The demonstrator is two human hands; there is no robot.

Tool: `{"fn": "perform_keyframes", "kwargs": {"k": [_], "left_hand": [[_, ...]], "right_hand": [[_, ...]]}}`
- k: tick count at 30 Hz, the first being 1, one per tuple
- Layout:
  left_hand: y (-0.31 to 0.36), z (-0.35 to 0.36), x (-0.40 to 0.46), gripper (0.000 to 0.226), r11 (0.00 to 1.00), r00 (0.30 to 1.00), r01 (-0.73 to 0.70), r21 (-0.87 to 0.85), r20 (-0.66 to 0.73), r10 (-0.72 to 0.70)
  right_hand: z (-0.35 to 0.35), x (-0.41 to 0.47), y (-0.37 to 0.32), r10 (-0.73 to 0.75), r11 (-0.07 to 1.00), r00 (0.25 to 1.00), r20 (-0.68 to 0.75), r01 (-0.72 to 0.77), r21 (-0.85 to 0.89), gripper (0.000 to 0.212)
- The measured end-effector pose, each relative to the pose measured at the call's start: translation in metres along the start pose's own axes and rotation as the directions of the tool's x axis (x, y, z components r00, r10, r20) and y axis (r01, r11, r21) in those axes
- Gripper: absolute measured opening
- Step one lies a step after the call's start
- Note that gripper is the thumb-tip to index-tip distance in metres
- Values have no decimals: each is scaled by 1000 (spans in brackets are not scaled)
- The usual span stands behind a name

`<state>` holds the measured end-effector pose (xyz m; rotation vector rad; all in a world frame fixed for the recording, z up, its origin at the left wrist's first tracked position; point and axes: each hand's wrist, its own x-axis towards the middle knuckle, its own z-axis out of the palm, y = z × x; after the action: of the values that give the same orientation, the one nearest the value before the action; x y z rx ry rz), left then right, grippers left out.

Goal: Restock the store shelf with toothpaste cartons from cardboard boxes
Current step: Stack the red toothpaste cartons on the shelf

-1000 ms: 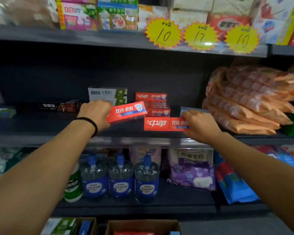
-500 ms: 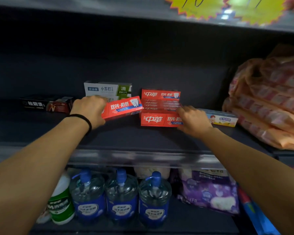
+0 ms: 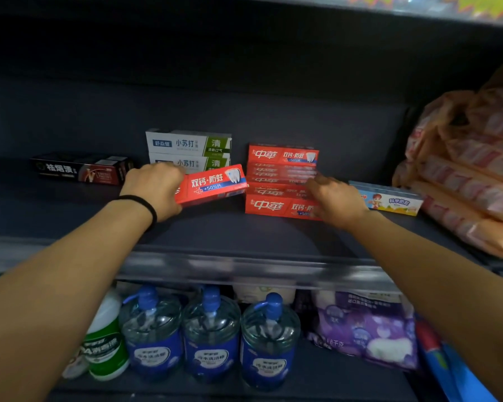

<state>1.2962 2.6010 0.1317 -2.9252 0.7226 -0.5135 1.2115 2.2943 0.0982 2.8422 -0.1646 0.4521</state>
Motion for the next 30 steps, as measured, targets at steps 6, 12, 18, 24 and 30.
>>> {"fn": "perform_keyframes", "kwargs": {"k": [6,12,18,24,30], "left_hand": [[2,-1,2,49,1000,1000,11,8,0,-11],[3,5,7,50,1000,1000,17,12,4,-17],[2,9,12,49,1000,1000,17,12,-9,-17],[1,12,14,46,1000,999,21,17,-25,-20],[7,13,14,46,1000,1000,-3,24,-26,3]], "right_hand": [[-4,7,0,17,1000,999,33,-17,0,41],[-1,17,0,34,999,999,38,-34,0,42],[3,24,0,60,998,997,46,-59,-10,43],[4,29,-1,75,997,996,49,-74,-21,40],[2,31,-1,69,998,994,86,-67,-18,45]]}}
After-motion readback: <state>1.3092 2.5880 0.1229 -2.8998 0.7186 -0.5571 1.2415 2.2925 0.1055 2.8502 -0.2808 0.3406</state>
